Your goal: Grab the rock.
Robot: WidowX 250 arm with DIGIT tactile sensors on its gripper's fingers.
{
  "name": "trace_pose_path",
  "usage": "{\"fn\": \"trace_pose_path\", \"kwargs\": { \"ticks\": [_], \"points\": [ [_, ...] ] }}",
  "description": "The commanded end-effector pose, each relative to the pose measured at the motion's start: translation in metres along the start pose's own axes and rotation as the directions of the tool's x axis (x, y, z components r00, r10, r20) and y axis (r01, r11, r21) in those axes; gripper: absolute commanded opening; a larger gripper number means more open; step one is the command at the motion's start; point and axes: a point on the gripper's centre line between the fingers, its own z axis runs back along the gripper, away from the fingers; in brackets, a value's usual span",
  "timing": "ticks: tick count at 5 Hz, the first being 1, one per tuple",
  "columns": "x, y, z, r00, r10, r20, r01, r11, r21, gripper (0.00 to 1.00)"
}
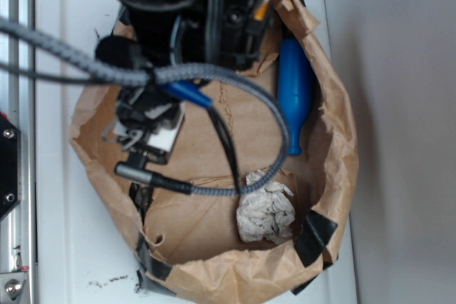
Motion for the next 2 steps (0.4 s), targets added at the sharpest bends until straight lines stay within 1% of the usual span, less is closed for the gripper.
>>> {"fn": "trace_pose_path", "kwargs": {
  "ticks": [1, 2],
  "points": [
    [0.008, -0.002, 0.014, 0.999, -0.019, 0.047, 0.017, 0.999, 0.033, 1.0],
    [0.028, 0.02, -0.037, 0.999, 0.032, -0.012, -0.03, 0.993, 0.115, 1.0]
  ]
}}
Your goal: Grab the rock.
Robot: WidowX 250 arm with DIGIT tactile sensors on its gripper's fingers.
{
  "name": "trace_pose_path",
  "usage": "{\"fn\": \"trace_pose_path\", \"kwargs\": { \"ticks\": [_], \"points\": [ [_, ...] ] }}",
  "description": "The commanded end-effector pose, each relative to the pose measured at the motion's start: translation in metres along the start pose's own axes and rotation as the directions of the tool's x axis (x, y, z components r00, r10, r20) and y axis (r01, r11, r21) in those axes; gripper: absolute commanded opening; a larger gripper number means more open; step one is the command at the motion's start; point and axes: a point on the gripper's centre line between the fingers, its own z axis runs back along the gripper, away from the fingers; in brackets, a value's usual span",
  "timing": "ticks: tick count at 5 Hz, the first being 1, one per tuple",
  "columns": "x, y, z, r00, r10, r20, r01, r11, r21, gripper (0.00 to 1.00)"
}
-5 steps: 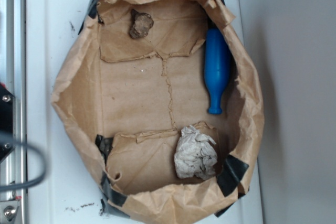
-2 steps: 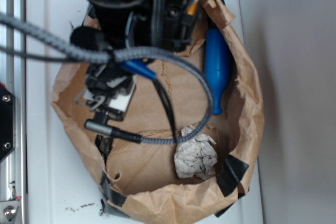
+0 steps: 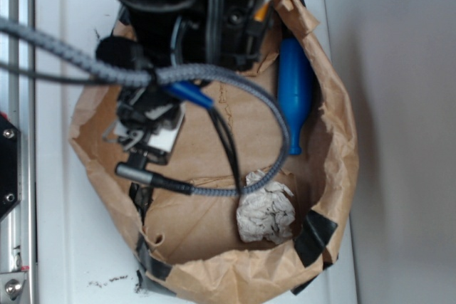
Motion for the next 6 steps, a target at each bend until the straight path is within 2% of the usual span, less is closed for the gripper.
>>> {"fn": "trace_pose_path", "kwargs": {
  "ticks": [1, 2, 3, 4, 5, 6],
  "points": [
    [0.028, 0.023, -0.077, 0.997, -0.001, -0.08, 0.012, 0.991, 0.135, 1.0],
    [0.012, 0.02, -0.101, 0.991, -0.038, -0.129, 0.055, 0.99, 0.13, 1.0],
    [0.0, 0.018, -0.095, 0.99, -0.059, -0.128, 0.072, 0.992, 0.102, 1.0],
    [-0.008, 0.028, -0.102, 0.986, -0.033, -0.162, 0.044, 0.997, 0.066, 1.0],
    [-0.018, 0.034, -0.099, 0.988, -0.036, -0.152, 0.048, 0.996, 0.073, 1.0],
    [-0.02, 0.046, -0.092, 0.989, -0.08, -0.122, 0.095, 0.988, 0.123, 1.0]
  ]
}}
